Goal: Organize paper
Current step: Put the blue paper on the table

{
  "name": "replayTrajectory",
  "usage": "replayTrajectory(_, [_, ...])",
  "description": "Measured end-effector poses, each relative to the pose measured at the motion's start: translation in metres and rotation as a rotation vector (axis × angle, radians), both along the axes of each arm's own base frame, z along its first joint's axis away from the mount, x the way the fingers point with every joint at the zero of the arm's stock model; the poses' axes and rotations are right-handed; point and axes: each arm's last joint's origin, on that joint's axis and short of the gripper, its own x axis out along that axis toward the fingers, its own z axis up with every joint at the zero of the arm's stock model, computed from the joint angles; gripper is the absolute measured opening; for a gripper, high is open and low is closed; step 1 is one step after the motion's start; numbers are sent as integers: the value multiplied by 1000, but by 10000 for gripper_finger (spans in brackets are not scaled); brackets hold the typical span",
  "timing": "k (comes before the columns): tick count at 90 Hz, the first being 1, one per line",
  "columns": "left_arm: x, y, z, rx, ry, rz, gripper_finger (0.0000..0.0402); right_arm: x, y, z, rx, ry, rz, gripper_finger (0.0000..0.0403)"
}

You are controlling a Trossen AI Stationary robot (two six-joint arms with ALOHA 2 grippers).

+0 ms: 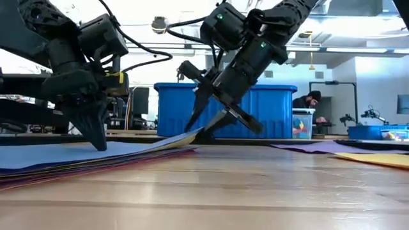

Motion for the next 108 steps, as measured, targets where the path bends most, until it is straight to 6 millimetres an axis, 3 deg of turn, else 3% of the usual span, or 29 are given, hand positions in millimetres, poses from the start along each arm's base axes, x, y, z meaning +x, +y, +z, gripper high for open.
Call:
replayTrajectory(36, [0,0,0,-1,0,1,0,16,0,27,-37,-42,33,102])
replayTrajectory(72, [0,0,0,-1,0,2,0,30,20,55,-18,-132,168,102])
replayTrajectory(108, [0,0,0,-1,0,2,0,27,33,47,-3,-75,193,102])
